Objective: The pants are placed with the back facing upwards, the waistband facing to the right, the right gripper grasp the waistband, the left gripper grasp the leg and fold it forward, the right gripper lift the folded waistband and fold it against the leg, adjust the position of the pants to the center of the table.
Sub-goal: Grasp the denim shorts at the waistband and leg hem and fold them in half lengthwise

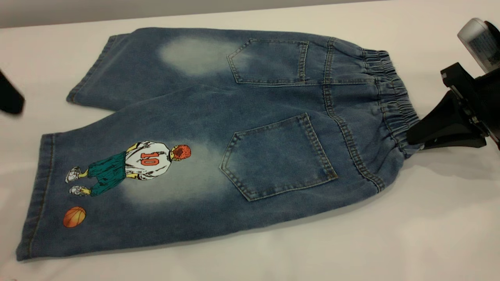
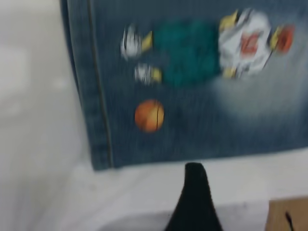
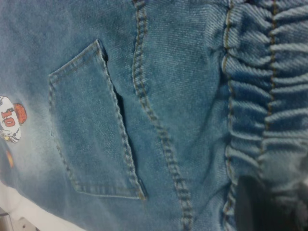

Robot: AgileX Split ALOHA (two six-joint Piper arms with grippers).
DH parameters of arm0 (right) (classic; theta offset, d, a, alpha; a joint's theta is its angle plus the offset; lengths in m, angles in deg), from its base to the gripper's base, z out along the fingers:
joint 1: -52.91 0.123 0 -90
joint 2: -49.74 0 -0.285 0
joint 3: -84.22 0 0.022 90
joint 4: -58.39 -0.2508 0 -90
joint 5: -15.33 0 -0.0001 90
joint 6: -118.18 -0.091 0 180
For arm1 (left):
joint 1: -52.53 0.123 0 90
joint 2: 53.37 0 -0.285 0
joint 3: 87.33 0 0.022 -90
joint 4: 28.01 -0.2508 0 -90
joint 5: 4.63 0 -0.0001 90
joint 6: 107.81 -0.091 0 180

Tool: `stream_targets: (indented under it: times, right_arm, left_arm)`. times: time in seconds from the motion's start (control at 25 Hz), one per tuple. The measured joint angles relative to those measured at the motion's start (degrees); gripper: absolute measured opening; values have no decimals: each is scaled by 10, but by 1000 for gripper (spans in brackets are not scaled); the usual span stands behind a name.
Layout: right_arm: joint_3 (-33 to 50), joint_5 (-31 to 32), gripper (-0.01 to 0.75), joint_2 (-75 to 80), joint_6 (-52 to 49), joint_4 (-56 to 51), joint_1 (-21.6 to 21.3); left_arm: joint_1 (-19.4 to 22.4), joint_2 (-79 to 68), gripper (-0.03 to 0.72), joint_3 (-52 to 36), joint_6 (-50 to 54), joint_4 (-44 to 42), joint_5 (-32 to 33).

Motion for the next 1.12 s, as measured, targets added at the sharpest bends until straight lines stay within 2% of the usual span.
stream_targets:
  times: [0.12,0.24,0.48,0.68,0.96,1.12]
  right_arm:
    - [0,0,29,0,0,1,0]
    - [0,0,29,0,1,1,0]
    - [0,-1,29,0,2,1,0]
    - [0,-3,29,0,2,1,0]
    - [0,-3,29,0,2,3,0]
    - [0,-3,29,0,2,4,0]
  left_arm:
    - [0,-33,507,0,1,-11,-1]
    - [0,-60,507,-1,21,-33,-30]
    - [0,-102,507,-1,78,-88,-33]
    - [0,-148,507,-4,79,-88,-43]
    - [0,-210,507,-35,69,-85,-122]
    - [0,-229,507,-36,69,-83,-142]
